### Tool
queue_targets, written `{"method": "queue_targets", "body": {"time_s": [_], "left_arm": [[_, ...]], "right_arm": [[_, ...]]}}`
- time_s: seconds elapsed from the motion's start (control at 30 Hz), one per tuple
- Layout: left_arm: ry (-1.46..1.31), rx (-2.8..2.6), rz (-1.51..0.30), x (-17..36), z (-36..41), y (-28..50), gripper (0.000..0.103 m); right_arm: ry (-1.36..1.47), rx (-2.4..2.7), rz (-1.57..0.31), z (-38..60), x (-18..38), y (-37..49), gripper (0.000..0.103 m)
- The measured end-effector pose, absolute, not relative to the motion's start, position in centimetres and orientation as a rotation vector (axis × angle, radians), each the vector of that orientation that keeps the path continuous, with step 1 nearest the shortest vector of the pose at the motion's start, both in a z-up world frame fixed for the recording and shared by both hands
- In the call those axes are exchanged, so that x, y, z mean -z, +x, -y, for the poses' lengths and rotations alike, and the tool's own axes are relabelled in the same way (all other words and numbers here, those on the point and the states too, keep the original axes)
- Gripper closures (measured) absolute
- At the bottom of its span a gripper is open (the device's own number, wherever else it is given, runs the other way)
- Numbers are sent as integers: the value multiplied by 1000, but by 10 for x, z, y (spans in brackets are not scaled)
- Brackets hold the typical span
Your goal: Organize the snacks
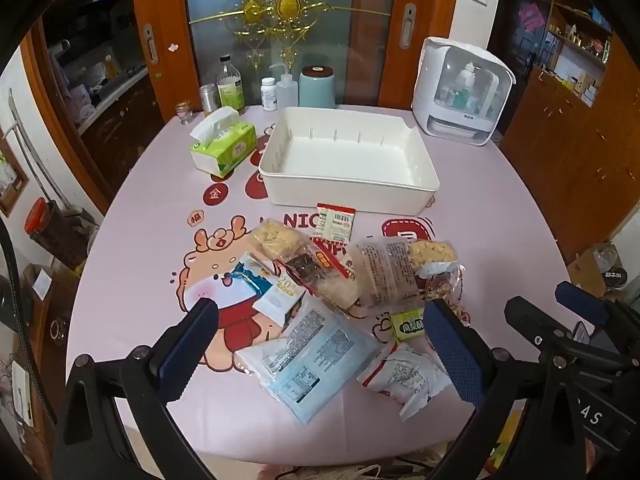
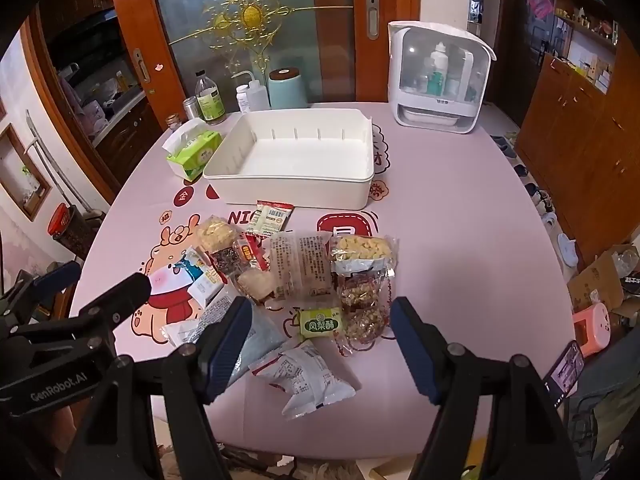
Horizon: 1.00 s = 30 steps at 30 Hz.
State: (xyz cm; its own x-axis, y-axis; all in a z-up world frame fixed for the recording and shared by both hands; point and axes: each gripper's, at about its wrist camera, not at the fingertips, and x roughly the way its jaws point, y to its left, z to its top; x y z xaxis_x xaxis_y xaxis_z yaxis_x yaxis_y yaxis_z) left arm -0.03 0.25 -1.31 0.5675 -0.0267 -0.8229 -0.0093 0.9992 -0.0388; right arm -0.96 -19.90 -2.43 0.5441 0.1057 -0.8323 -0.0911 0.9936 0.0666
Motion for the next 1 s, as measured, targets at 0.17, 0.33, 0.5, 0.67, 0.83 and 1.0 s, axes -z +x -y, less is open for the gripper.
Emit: {"method": "queue_targets", "body": {"time_s": [0.17,0.33,0.5,0.67,0.83,1.0], "left_arm": [[-50,13,-968,10,-6,-1,1],[-45,14,-970,9,-5,-1,1],[-40,10,-962,8,-4,-2,1],[-42,10,-973,8,-4,0,1],[-33,16,-970,9,-5,-2,1],[-20,19,-963,9,-4,-3,1]], "right_arm": [[23,-116,-973,202,22,-12,30],[25,-112,-969,204,21,-13,30],[18,-110,-967,204,19,-13,30],[10,-111,-959,202,15,-15,30],[19,-108,-953,202,15,-17,30],[35,-102,-940,202,15,-20,30]]}}
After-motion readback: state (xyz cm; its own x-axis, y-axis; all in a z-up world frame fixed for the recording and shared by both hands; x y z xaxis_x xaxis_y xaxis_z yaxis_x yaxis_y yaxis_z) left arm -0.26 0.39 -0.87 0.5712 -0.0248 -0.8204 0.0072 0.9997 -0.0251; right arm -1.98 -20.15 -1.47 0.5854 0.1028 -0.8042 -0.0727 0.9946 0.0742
